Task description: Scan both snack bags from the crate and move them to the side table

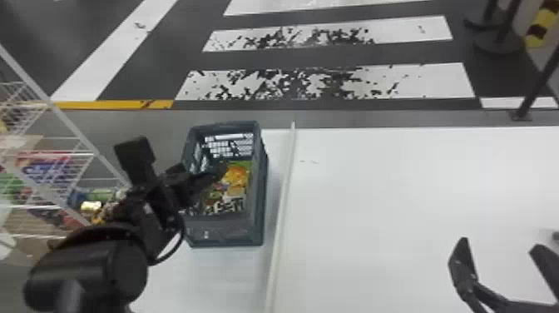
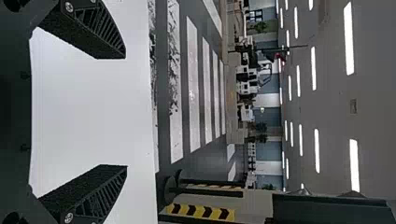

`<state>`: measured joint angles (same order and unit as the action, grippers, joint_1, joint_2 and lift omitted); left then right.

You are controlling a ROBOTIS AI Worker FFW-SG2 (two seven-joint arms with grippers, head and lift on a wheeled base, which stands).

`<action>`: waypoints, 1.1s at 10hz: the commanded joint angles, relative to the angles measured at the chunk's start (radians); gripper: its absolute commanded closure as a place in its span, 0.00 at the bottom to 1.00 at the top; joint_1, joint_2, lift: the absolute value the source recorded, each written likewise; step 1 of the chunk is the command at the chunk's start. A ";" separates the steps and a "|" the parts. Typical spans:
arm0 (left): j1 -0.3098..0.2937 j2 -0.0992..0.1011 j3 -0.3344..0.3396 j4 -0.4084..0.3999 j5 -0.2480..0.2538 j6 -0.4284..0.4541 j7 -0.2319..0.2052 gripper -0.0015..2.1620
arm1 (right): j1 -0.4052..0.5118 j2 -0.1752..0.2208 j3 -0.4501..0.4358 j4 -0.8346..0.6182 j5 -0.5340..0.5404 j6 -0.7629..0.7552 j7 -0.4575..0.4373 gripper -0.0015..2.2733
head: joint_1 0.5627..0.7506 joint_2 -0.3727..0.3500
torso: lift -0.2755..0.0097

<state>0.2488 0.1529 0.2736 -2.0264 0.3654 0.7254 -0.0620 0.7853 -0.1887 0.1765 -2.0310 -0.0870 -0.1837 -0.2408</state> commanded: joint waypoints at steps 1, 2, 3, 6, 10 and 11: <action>-0.091 0.005 -0.016 0.100 -0.016 0.019 0.002 0.04 | -0.011 -0.006 -0.003 0.003 -0.008 0.030 0.000 0.04 | 0.70 0.79 | 0.86; -0.128 0.005 -0.028 0.144 -0.028 0.019 0.001 0.04 | -0.020 -0.009 -0.003 0.006 -0.007 0.054 0.000 0.04 | 0.70 0.78 | 0.86; -0.178 0.002 -0.036 0.195 -0.040 0.059 0.002 0.04 | -0.026 -0.017 -0.003 0.009 -0.010 0.066 0.000 0.04 | 0.70 0.78 | 0.86; -0.281 -0.010 -0.094 0.311 -0.099 0.108 0.021 0.04 | -0.043 -0.041 -0.009 0.014 -0.030 0.082 -0.002 0.04 | 0.70 0.74 | 0.86; -0.338 -0.026 -0.137 0.377 -0.148 0.108 0.063 0.06 | -0.063 -0.052 -0.009 0.031 -0.060 0.103 0.000 0.04 | 0.70 0.70 | 0.86; -0.339 -0.019 -0.134 0.377 -0.148 0.118 0.068 0.07 | -0.067 -0.052 -0.009 0.034 -0.065 0.109 -0.002 0.04 | 0.70 0.69 | 0.86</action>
<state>-0.0889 0.1304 0.1384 -1.6494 0.2185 0.8394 0.0062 0.7201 -0.2405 0.1672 -1.9987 -0.1495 -0.0769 -0.2416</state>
